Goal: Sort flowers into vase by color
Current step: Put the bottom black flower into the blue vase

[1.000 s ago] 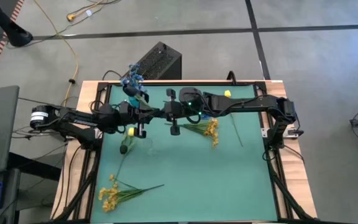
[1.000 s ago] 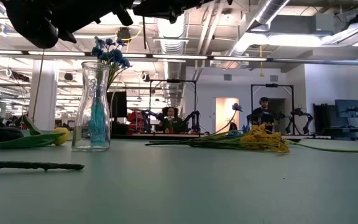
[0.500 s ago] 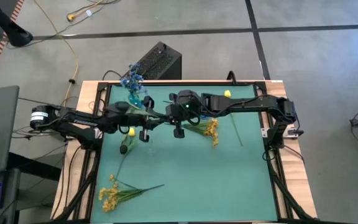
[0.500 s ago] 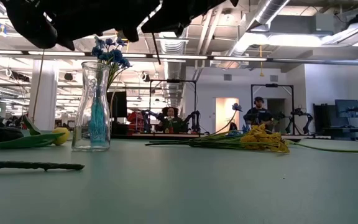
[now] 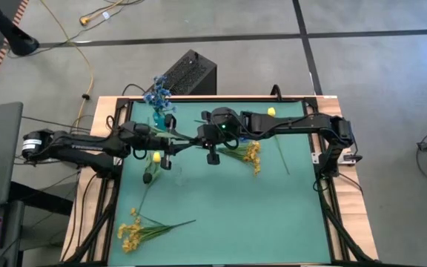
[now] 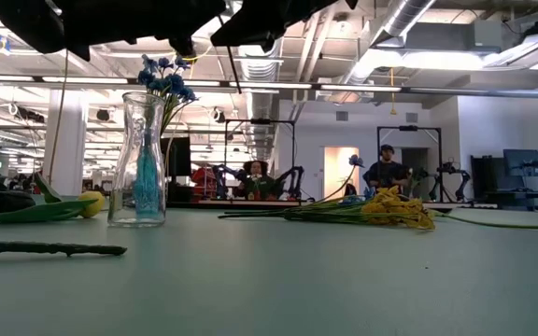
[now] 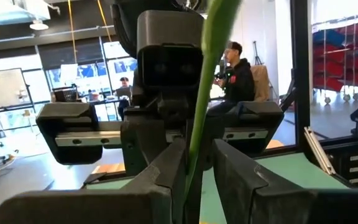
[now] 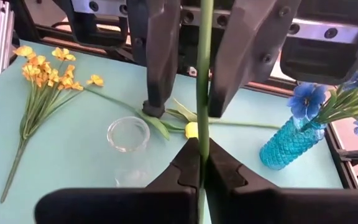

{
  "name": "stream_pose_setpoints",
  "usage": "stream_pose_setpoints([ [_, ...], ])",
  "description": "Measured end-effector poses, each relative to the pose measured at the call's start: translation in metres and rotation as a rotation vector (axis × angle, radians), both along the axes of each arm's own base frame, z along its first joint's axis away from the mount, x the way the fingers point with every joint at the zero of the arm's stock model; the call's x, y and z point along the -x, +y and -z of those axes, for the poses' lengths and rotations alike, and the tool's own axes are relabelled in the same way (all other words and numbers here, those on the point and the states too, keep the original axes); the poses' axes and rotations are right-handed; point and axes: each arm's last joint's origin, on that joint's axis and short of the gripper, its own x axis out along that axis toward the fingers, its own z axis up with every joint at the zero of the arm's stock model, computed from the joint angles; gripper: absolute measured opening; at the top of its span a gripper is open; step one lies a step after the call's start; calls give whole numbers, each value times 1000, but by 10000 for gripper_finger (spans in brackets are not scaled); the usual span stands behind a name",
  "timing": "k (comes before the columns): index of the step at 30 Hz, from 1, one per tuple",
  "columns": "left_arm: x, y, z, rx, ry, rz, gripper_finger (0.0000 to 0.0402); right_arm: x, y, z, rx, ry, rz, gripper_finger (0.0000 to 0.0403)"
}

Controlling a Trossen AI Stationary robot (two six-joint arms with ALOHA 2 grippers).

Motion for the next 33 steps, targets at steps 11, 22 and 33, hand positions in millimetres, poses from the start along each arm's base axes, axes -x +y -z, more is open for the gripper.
stream_pose_setpoints([
  [11,0,3,0,-9,1,-89,10,0,0,0,3,0,-3,47],
  [22,2,5,3,-12,38,-183,1,2,-2,-8,88,22,55,182],
  [33,46,5,-16,-9,103,-468,0,21,-30,2,32,289,173,235],
])
